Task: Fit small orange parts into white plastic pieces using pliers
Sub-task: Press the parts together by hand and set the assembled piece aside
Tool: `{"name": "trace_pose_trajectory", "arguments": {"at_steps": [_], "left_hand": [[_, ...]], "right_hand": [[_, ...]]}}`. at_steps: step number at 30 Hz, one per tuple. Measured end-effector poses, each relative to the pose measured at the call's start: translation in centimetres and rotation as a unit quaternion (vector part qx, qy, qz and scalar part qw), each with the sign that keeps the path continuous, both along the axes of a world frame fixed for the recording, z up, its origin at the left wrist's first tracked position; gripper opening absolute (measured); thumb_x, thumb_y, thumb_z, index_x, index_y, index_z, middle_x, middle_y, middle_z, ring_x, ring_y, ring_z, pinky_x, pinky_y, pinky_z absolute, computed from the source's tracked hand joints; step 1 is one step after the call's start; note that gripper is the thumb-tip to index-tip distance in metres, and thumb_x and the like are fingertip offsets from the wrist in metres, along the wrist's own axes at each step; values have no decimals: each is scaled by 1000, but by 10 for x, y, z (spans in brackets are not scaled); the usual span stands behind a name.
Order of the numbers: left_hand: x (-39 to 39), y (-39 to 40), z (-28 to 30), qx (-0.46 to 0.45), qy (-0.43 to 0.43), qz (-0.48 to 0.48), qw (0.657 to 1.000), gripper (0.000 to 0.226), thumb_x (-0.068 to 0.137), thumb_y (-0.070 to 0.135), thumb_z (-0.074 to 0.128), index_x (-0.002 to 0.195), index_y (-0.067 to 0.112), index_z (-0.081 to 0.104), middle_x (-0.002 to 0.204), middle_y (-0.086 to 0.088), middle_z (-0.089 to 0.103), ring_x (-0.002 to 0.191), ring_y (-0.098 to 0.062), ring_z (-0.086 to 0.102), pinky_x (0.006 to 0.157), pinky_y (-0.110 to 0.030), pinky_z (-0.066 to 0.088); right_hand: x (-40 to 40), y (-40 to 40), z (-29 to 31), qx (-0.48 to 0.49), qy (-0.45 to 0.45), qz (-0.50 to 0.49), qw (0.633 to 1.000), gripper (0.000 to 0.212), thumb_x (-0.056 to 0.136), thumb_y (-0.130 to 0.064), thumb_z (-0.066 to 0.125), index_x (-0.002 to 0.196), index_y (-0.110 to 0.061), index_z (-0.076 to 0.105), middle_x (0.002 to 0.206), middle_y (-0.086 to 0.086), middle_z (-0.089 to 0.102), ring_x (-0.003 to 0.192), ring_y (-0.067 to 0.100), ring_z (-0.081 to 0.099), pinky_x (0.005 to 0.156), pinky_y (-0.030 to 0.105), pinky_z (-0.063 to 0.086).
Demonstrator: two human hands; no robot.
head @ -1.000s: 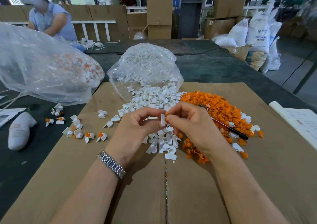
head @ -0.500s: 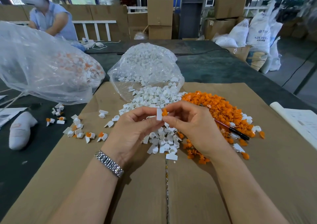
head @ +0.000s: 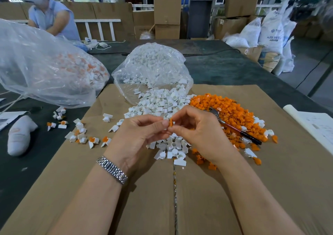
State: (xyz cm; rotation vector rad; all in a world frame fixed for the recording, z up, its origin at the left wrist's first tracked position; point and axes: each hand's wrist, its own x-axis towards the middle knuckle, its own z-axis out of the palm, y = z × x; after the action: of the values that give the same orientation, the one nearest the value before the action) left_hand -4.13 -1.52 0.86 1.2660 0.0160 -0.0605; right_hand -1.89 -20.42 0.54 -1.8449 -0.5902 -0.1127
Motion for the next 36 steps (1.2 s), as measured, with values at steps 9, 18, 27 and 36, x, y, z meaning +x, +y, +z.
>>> {"name": "trace_pose_trajectory", "arguments": {"at_steps": [9, 18, 27, 36], "left_hand": [[0, -1, 2, -2, 19, 27, 999, 28, 60, 12, 87, 81, -3, 78, 94, -25, 76, 84, -32, 76, 71, -26, 61], [-2, -1, 3, 4, 37, 27, 999, 22, 65, 5, 83, 83, -7, 77, 93, -26, 75, 79, -28, 75, 69, -25, 62], [-2, 3, 2, 4, 53, 18, 998, 18, 66, 3, 83, 81, -5, 77, 95, -26, 75, 82, -30, 76, 69, -25, 62], [-1, 7, 1, -10, 56, -3, 998, 21, 64, 0, 83, 81, -5, 72, 94, -26, 74, 89, -33, 76, 74, -27, 62]], "right_hand": [[1, -7, 4, 23, 46, 53, 997, 29, 89, -17, 78, 114, -30, 70, 94, -3, 67, 78, 18, 64, 71, 24, 55], [1, -2, 0, 8, -26, 19, 999, 17, 84, -21, 81, 101, -25, 76, 92, -8, 69, 83, 12, 68, 72, 19, 54], [1, -2, 0, -20, -54, 9, 998, 19, 85, -20, 81, 104, -21, 77, 92, -11, 68, 90, 12, 68, 80, 23, 57], [-1, -2, 3, -47, -74, -3, 996, 23, 86, -16, 79, 109, -17, 76, 94, -10, 67, 90, 9, 67, 81, 19, 54]]}}
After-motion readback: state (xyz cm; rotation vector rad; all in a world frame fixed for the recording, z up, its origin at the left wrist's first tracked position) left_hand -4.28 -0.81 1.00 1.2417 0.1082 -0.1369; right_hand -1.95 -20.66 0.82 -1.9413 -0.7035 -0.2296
